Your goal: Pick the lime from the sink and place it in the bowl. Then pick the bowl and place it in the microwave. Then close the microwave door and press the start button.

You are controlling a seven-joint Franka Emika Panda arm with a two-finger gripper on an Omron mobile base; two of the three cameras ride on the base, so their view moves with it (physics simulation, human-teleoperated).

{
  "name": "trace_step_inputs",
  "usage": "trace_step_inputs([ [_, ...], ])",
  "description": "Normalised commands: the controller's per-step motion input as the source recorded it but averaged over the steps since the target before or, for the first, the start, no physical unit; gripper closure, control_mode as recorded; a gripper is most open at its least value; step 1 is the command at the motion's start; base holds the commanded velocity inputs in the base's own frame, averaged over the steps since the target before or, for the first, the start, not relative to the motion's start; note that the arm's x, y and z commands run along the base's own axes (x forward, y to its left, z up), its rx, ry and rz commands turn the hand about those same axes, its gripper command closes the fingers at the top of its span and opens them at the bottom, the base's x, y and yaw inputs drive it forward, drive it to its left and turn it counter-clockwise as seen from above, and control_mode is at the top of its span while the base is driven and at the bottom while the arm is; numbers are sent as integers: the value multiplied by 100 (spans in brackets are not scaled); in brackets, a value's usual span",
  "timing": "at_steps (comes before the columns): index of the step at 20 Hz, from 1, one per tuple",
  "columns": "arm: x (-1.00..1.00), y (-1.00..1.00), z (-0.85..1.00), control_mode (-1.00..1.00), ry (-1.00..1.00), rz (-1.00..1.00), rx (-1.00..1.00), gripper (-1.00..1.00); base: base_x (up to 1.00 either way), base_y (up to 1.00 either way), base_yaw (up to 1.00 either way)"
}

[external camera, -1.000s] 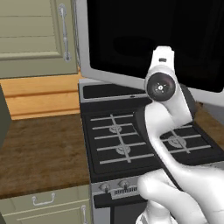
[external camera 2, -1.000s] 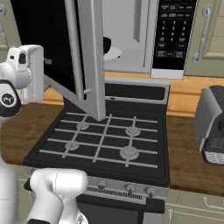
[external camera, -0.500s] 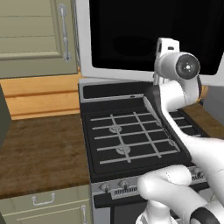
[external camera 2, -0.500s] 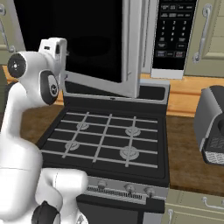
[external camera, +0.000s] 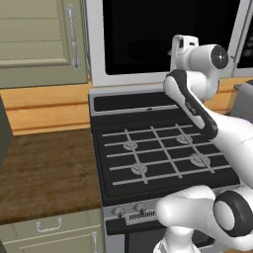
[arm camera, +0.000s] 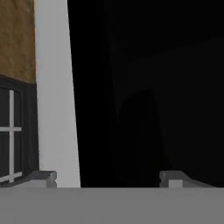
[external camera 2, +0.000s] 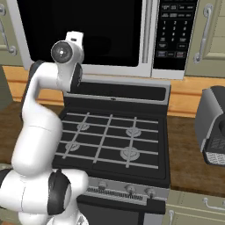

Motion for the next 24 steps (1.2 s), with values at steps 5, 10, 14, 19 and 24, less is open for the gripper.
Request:
trace_step_inputs([
  [5, 62, -2, 0, -100, 3, 22, 5, -100, 0, 0, 0],
  [10, -2, 0, -5, -100, 1, 17, 0, -100, 0, 0, 0],
  [14, -100, -26, -15, -100, -18, 7, 0, -100, 0, 0, 0],
  [19, -100, -70, -13, -100, -14, 0, 3, -100, 0, 0, 0],
  [24, -81, -99, -6, -100, -2, 0, 7, -100, 0, 0, 0],
])
